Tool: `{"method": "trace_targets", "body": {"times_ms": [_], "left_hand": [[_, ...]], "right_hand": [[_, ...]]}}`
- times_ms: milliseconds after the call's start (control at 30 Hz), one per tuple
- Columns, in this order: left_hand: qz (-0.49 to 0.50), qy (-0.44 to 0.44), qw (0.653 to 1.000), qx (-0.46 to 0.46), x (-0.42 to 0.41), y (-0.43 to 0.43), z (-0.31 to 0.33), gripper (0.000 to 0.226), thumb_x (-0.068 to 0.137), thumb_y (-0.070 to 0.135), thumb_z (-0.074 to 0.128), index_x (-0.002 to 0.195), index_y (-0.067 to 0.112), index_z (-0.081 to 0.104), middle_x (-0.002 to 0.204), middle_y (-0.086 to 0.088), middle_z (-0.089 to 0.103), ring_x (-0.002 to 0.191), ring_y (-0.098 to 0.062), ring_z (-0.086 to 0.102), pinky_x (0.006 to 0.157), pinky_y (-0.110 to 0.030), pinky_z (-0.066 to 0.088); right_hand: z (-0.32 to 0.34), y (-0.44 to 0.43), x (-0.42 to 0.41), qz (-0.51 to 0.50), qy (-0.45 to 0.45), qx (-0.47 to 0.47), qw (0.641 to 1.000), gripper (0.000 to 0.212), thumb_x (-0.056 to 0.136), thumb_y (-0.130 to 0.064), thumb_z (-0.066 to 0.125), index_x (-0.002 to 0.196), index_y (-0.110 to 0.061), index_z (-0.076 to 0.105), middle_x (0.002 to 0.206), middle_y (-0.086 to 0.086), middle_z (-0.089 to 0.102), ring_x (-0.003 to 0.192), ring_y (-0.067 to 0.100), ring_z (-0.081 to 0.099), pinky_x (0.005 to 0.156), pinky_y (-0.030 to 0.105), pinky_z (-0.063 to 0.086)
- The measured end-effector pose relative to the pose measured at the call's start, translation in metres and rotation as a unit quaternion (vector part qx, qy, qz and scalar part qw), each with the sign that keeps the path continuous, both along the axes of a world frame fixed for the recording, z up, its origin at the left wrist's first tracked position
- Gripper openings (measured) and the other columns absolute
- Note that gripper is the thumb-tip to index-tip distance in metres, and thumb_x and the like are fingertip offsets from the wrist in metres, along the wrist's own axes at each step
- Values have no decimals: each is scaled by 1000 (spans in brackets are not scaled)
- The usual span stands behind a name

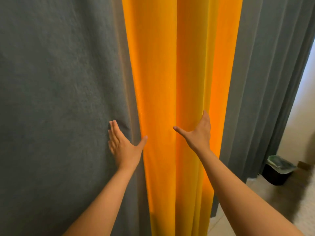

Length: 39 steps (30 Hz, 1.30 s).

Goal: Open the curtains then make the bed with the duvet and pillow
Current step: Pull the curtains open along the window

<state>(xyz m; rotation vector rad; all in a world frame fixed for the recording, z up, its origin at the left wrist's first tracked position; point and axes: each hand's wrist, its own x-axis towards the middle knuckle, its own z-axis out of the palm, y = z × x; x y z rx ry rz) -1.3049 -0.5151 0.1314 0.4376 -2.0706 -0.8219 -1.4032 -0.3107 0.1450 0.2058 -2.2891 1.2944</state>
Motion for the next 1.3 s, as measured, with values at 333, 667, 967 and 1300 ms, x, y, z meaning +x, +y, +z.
{"method": "trace_targets", "body": {"times_ms": [333, 667, 967, 1300], "left_hand": [[-11, 8, 998, -54, -53, -24, -26, 110, 73, 70, 59, 154, 26, -1, 163, 4, 6, 149, -15, 5, 121, -42, 11], [153, -70, 946, -279, 17, -96, -26, 64, 98, 51, 33, 154, 28, 13, 163, 3, 2, 150, -17, 0, 121, -48, 8], [388, -23, 889, -242, 184, -205, -12, 68, 95, 53, 42, 153, 29, 18, 162, -13, 3, 149, -34, 1, 119, -54, 8], [420, -120, 879, -192, 326, -292, 12, 69, 96, 54, 35, 152, 35, 0, 163, -5, -1, 149, -33, -3, 119, -55, 5]], "right_hand": [[-11, -57, -75, 226, -62, -115, 965, 123, 49, -76, 72, 149, -37, 13, 153, -2, 28, 141, 25, 32, 105, 41, 38], [1, -187, -5, 395, 0, -122, 910, 66, 80, -57, 66, 135, -24, 51, 129, -4, 60, 121, 16, 56, 100, 45, 49], [18, -307, 133, 483, -4, -149, 863, 41, 101, -42, 33, 138, -31, 45, 129, -20, 51, 118, 0, 48, 97, 20, 33], [62, -441, 306, 595, 18, -108, 796, 18, 103, -37, 33, 113, -34, 47, 100, -16, 57, 94, 8, 59, 75, 17, 44]]}}
